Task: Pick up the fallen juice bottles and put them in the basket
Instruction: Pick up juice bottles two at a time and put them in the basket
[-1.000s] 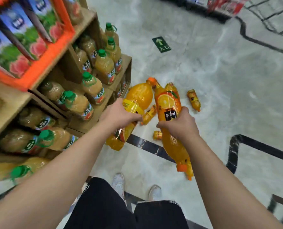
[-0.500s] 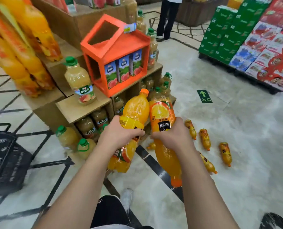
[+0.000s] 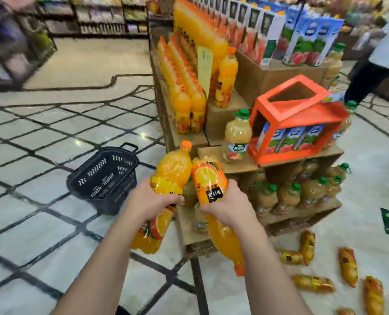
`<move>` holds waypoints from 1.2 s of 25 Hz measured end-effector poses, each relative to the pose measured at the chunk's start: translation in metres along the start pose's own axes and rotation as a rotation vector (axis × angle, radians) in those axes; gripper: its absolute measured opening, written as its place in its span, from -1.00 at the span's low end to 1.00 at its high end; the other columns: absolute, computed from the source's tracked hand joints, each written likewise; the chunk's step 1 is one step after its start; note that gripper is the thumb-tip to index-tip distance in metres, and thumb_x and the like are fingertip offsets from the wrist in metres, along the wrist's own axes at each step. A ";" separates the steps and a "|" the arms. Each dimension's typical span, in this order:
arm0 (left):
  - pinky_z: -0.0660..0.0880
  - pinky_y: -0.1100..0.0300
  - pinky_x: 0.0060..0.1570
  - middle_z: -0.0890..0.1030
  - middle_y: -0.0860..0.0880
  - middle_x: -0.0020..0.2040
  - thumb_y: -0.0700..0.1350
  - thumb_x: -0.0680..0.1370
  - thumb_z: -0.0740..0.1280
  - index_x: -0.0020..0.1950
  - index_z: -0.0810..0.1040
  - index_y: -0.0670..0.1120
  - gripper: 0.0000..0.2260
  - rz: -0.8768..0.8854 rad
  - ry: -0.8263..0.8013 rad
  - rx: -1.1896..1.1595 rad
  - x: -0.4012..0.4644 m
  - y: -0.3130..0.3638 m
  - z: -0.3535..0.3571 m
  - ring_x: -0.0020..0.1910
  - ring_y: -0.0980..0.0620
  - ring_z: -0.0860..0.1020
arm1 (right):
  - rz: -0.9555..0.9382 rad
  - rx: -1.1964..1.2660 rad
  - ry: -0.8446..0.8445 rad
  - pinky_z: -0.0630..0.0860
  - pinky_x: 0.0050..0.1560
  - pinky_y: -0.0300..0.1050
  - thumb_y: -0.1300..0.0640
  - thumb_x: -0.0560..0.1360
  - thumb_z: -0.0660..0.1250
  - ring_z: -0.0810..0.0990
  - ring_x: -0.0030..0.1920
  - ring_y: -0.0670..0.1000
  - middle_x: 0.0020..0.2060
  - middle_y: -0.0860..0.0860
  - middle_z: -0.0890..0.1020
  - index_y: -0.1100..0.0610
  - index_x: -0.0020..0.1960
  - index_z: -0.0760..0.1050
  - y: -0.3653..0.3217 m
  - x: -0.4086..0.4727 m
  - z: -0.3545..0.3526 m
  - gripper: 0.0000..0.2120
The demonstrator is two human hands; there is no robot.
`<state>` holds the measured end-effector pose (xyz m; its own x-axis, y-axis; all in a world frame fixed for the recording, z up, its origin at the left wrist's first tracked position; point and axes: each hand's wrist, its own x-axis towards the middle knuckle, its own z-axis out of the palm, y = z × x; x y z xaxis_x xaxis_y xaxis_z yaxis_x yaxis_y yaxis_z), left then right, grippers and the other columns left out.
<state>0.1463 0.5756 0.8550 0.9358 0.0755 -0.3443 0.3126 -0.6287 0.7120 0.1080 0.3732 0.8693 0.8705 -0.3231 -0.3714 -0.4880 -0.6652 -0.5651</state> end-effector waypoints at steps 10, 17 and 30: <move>0.56 -0.13 0.18 0.56 0.00 0.23 0.42 0.06 0.54 0.46 0.32 0.12 0.03 -0.161 0.197 -0.009 0.137 -0.116 -0.236 0.20 -0.13 0.55 | -0.129 0.010 -0.146 0.57 0.15 0.17 -0.19 0.15 0.64 0.57 0.10 0.16 0.10 0.03 0.54 -0.01 0.33 0.27 -0.259 0.061 0.165 -0.10; 0.57 -0.08 0.11 0.53 0.06 0.05 0.35 0.16 0.58 0.30 0.35 0.15 -0.18 -0.243 0.189 -0.068 0.252 -0.163 -0.319 0.06 -0.07 0.56 | -0.172 0.016 -0.216 0.58 0.10 0.11 -0.15 0.19 0.66 0.55 0.07 0.11 0.10 0.00 0.53 -0.02 0.38 0.24 -0.383 0.147 0.237 -0.09; 0.58 -0.07 0.11 0.57 0.03 0.09 0.31 0.18 0.60 0.33 0.39 0.10 -0.19 -0.435 0.237 -0.121 0.549 -0.186 -0.376 0.08 -0.09 0.58 | -0.139 0.028 -0.320 0.57 0.10 0.12 -0.12 0.21 0.66 0.57 0.11 0.13 0.10 0.02 0.55 0.02 0.39 0.24 -0.535 0.421 0.353 -0.09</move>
<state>0.6629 1.0245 0.7637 0.7217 0.4927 -0.4863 0.6851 -0.4073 0.6040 0.7127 0.8304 0.7553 0.8665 -0.0002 -0.4992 -0.3715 -0.6682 -0.6446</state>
